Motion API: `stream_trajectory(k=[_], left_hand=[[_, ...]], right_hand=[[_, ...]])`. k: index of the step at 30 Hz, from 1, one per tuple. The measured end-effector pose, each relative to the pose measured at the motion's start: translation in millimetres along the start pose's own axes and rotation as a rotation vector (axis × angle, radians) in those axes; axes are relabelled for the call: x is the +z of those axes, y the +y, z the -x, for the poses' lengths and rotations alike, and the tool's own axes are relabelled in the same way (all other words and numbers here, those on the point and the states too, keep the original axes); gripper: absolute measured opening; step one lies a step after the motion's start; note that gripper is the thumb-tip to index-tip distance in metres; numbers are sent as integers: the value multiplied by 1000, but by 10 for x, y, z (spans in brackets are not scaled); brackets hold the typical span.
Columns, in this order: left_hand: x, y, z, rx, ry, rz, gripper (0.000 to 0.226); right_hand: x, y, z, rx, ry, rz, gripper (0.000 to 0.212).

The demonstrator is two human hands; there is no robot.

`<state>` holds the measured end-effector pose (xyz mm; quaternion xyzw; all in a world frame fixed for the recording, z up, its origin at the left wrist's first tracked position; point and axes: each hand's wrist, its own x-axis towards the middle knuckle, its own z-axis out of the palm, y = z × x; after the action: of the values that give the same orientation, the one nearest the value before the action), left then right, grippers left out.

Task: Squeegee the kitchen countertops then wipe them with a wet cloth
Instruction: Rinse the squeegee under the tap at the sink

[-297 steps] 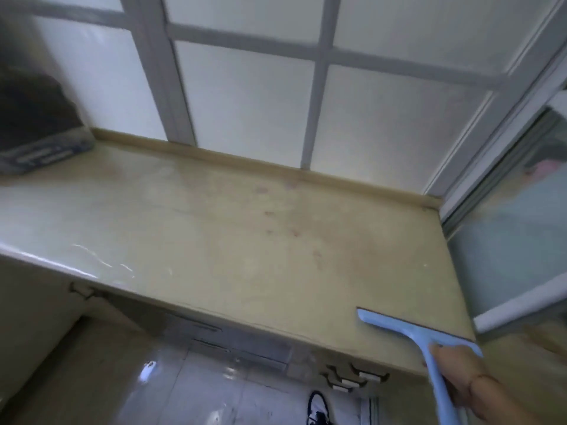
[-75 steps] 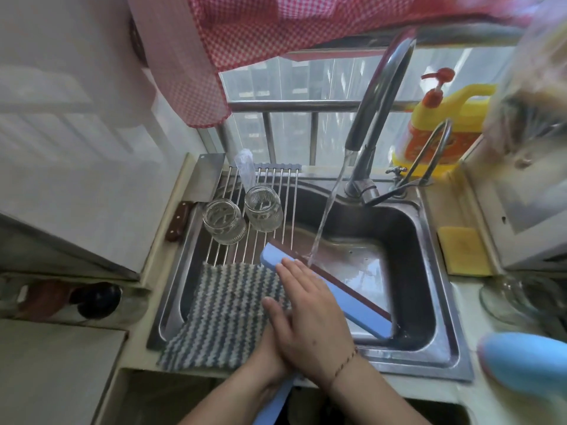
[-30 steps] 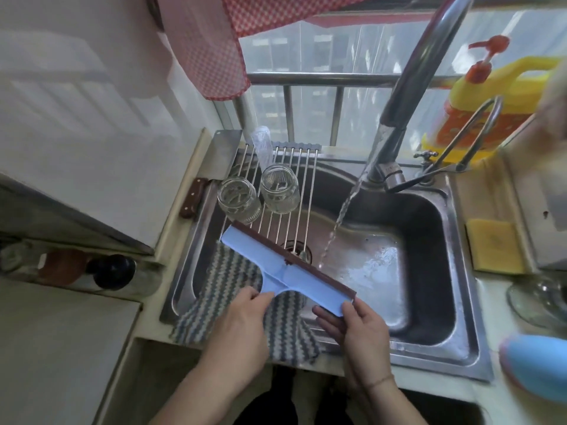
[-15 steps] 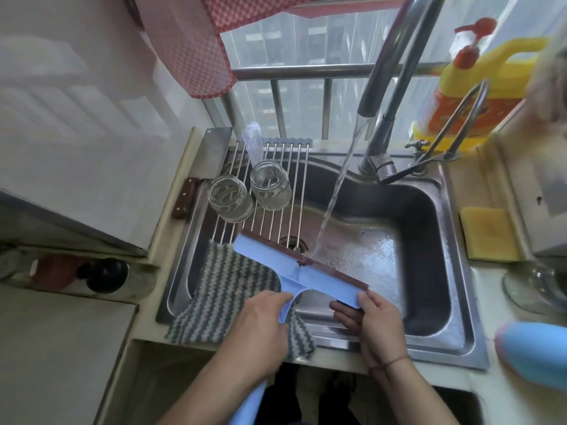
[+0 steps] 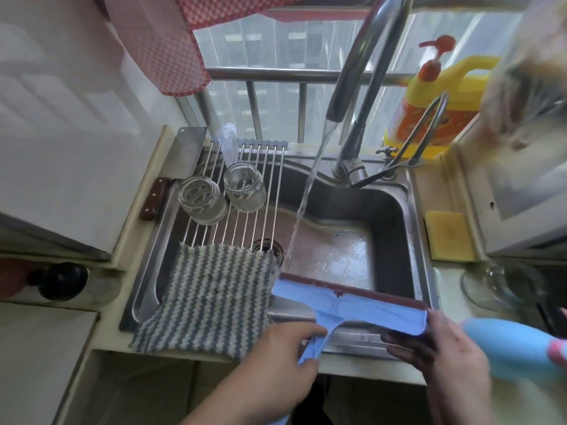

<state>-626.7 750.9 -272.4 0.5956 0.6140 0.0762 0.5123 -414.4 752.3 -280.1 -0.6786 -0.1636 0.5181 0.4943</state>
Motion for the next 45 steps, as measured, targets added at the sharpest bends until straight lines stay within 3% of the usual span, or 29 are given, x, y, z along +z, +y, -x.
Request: stream_trajectory(k=[2,6,9,14,17,20,25,28,32,35,37,39,41,45], left_hand=[[-64,-22,84,-34,-38,135,37],[-184,-59,191,-74,-16,261,37],[-225,-68,206,-104,-16,323,39],[-250,-28,192,-140,2,408,41],[-246,-74,177,-139,-19,426,41],[-219,-101,160,-108,-37,477,39],[-99,-146,44,-10,-167,654,39],[28,-248,-135,53,-262,838,43],[136,-242,-324,-85,-244,1148,40],[213,-144,-439,-172,-216,1164,29],[292,-73,-555,-168,-163,1098,22],[385,2,-665,-140,-67,1037,21],[464,77,-742,-137,11,1083,21],[506,165,-867,-267,-46,1318,17]], right_hand=[[58,-215,-108,-66,-13,-41,39],[437,-548,-855,-177,-158,128,26],[804,-753,-1461,-252,-206,179,52],[1058,-819,-1957,-267,-141,186,38],[1099,-834,-1993,-269,-185,129,52],[966,-780,-1807,-277,-224,145,47],[379,-183,-721,-276,-66,324,25],[209,265,-64,-255,-127,463,32],[397,513,265,-40,-269,635,28],[529,561,409,72,-280,654,14],[537,538,464,154,-276,619,22],[500,526,469,220,-340,601,47],[439,496,489,173,-317,639,61],[354,423,525,-104,-170,706,45]])
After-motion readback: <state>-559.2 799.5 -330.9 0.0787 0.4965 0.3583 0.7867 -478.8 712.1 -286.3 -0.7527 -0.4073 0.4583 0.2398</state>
